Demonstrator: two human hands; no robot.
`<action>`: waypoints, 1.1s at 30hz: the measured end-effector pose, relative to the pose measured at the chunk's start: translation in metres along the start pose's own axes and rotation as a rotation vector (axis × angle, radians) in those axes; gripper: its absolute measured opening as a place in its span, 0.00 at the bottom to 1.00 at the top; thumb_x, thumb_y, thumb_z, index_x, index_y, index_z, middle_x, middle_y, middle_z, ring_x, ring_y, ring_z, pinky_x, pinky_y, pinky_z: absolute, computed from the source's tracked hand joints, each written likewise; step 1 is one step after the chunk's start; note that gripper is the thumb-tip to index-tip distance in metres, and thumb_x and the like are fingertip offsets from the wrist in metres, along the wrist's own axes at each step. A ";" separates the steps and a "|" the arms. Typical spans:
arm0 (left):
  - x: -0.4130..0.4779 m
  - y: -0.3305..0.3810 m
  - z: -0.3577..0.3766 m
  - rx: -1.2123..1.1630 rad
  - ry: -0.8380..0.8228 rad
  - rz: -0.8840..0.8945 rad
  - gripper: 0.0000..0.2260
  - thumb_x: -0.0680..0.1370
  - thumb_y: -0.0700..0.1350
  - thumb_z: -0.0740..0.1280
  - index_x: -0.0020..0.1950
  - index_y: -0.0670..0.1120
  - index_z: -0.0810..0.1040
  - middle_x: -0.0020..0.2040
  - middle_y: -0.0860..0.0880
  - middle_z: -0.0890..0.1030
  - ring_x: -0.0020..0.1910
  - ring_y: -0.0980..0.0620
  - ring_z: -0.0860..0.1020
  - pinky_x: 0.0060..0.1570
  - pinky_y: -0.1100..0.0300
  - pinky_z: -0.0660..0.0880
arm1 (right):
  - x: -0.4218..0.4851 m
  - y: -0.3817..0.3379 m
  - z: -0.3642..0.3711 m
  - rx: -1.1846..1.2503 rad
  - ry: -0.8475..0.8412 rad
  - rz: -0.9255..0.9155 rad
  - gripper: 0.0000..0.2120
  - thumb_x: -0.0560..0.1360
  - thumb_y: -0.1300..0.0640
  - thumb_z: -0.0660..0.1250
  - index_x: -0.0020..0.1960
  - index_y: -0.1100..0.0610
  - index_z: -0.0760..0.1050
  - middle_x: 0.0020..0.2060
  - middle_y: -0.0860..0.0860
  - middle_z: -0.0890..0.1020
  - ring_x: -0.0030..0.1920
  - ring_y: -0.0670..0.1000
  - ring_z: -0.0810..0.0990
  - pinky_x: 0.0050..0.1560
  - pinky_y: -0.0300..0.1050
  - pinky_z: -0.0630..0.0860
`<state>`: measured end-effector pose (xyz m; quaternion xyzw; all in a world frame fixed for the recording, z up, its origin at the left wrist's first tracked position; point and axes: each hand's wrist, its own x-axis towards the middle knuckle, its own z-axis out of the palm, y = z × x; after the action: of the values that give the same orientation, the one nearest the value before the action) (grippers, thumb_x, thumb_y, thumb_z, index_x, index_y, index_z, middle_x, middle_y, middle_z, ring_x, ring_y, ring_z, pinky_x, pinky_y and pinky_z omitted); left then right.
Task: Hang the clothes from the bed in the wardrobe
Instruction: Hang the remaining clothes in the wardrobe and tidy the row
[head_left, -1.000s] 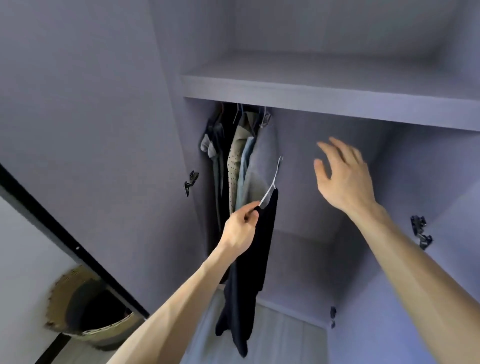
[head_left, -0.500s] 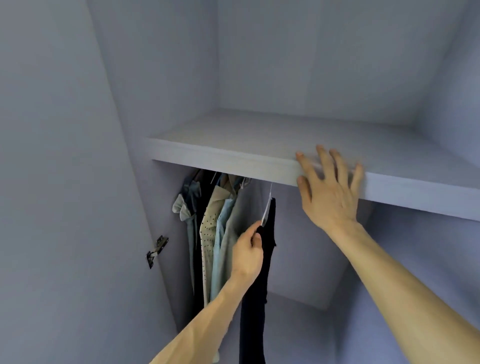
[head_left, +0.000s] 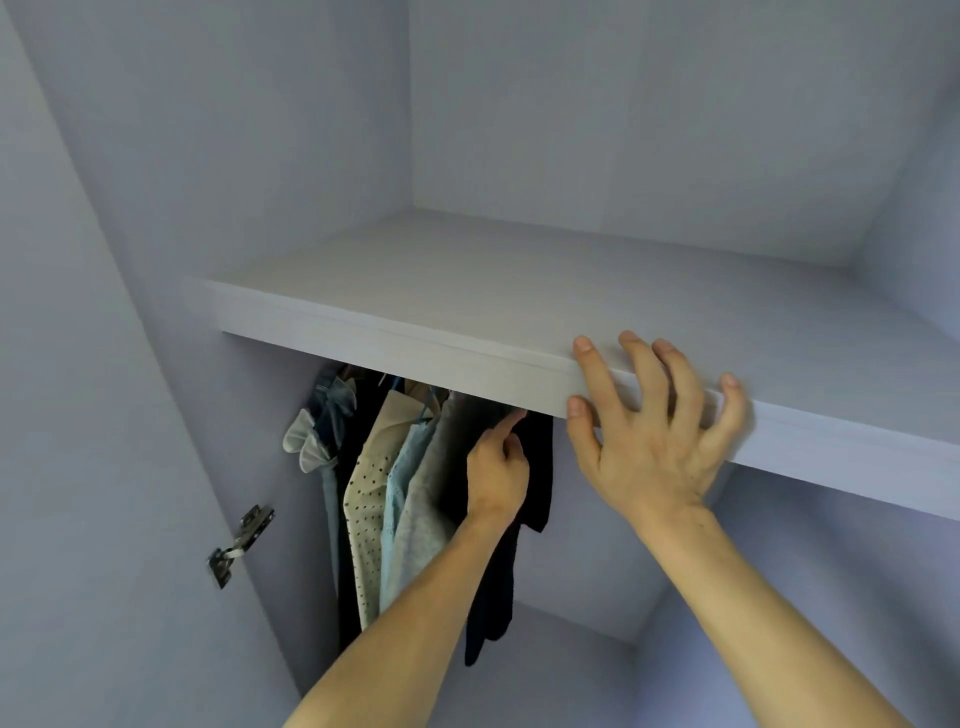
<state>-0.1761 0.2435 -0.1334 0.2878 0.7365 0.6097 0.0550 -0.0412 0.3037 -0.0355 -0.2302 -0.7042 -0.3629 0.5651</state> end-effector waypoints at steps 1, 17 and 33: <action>0.001 -0.006 0.003 0.007 0.009 0.006 0.20 0.81 0.36 0.58 0.69 0.52 0.77 0.54 0.49 0.81 0.46 0.59 0.79 0.49 0.73 0.73 | -0.001 0.000 0.001 0.002 0.006 0.001 0.24 0.77 0.42 0.63 0.72 0.42 0.72 0.64 0.51 0.80 0.63 0.54 0.77 0.67 0.63 0.63; 0.010 -0.057 -0.038 0.429 -0.017 0.069 0.27 0.81 0.35 0.59 0.78 0.53 0.64 0.70 0.44 0.71 0.62 0.46 0.76 0.54 0.58 0.75 | -0.003 -0.002 0.000 0.025 -0.028 0.032 0.23 0.78 0.43 0.62 0.72 0.42 0.71 0.63 0.50 0.80 0.63 0.54 0.75 0.67 0.62 0.63; -0.085 -0.041 -0.152 0.723 -0.602 -0.057 0.20 0.83 0.45 0.56 0.76 0.57 0.66 0.73 0.52 0.68 0.65 0.53 0.74 0.61 0.62 0.72 | 0.014 -0.006 -0.054 0.202 -0.493 0.131 0.28 0.79 0.49 0.58 0.79 0.46 0.60 0.76 0.54 0.64 0.76 0.60 0.60 0.76 0.65 0.50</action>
<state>-0.1864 0.0667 -0.1565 0.4323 0.8604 0.2019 0.1790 -0.0155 0.2572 -0.0182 -0.2990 -0.8367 -0.1864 0.4192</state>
